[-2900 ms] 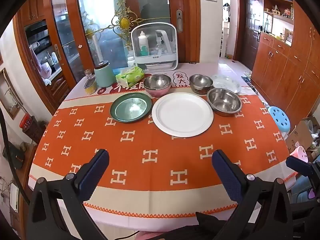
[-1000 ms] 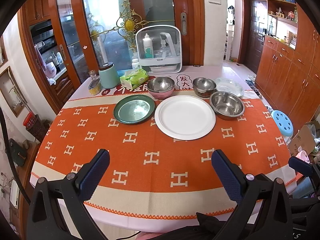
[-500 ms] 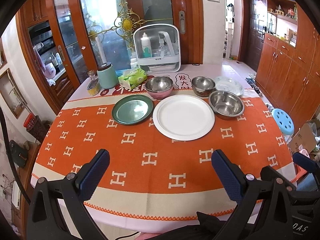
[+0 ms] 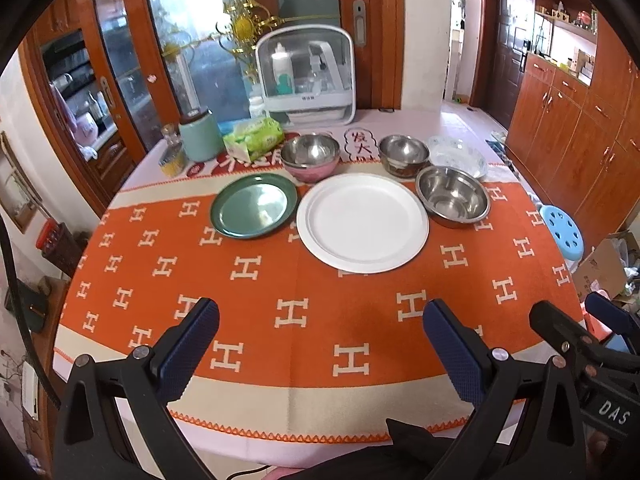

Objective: Organize plates and bowls

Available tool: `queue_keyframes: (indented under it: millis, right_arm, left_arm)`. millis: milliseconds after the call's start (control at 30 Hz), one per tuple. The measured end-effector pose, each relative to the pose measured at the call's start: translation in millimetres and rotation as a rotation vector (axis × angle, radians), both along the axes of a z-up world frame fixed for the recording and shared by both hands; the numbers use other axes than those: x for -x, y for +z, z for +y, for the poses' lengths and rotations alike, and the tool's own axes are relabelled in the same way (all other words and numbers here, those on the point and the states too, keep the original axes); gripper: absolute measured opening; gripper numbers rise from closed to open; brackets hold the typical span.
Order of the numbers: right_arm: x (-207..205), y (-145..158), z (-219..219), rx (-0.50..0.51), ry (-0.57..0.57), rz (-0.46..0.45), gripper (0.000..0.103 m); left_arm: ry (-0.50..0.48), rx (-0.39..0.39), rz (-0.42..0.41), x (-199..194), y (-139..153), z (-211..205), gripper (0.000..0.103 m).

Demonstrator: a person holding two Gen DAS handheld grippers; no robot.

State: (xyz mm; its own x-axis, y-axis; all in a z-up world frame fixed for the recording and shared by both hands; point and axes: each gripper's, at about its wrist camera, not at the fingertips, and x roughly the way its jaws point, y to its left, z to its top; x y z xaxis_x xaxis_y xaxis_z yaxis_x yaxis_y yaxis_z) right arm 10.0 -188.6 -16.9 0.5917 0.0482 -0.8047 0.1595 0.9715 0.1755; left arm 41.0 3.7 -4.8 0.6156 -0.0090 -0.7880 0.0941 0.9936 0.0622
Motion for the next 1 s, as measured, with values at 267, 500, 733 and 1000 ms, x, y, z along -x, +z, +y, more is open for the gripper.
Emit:
queue_keyframes:
  millis: [267,500,733,1000]
  right_arm:
    - [-32,-14,-11,0.009,-0.095,0.036,0.099]
    - [-62,-37,-22,-0.021,-0.131,0.086,0.091]
    - [-92,-58,-27,-0.018,-0.15,0.128,0.09]
    - [-131,-76,-25,-0.04,-0.106,0.12,0.085]
  left_arm:
    - [0.009,0.047,0.136,-48,-29,11,0.101]
    - [0.007,0.057,0.2,-88,-56,20,0.101]
    - [0.0,0.072,0.246,-132,-82,28,0.101]
    - [0.021,0.104,0.241,-181,-107,37,0.101]
